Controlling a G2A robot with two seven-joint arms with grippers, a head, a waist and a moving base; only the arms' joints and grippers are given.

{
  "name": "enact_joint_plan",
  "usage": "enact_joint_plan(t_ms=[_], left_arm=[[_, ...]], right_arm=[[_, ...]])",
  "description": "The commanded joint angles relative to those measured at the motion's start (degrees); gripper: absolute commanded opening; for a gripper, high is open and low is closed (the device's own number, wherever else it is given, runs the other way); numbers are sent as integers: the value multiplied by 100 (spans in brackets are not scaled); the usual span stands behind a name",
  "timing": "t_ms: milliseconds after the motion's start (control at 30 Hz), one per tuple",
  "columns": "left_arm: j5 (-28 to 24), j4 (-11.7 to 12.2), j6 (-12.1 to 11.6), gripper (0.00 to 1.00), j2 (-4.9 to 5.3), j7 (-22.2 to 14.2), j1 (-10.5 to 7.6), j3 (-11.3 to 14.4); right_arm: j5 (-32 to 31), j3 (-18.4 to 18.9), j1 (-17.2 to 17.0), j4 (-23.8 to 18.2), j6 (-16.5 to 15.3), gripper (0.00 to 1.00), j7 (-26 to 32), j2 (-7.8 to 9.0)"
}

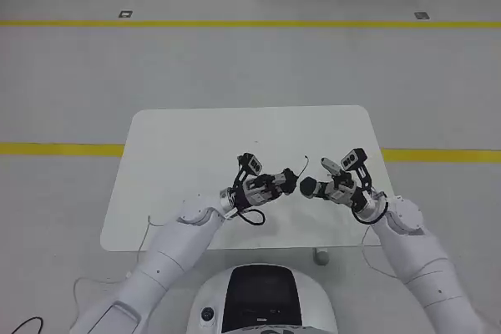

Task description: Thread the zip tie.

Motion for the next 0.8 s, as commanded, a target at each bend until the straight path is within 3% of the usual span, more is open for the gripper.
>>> enact_joint_plan(t_ms=[0,267,500,600,767], left_arm=[[-20,-74,12,0,2,63,38,6],[-124,-101,-1,0,12,-137,26,-15],[-128,-145,48,0,10,-62,56,5],[-217,-251,154,0,5,-69,116,67],[-373,-190,154,0,-17,-129,92,133]], right_arm=[[293,-12,16,19,139,100,161,-12],[1089,-162,258,447,448,100,1156,-90],[1086,-162,269,462,442,100,1167,-92],[1187,-172,198,338,529,100,1010,-109],[1525,-203,209,431,713,100,1214,-147]])
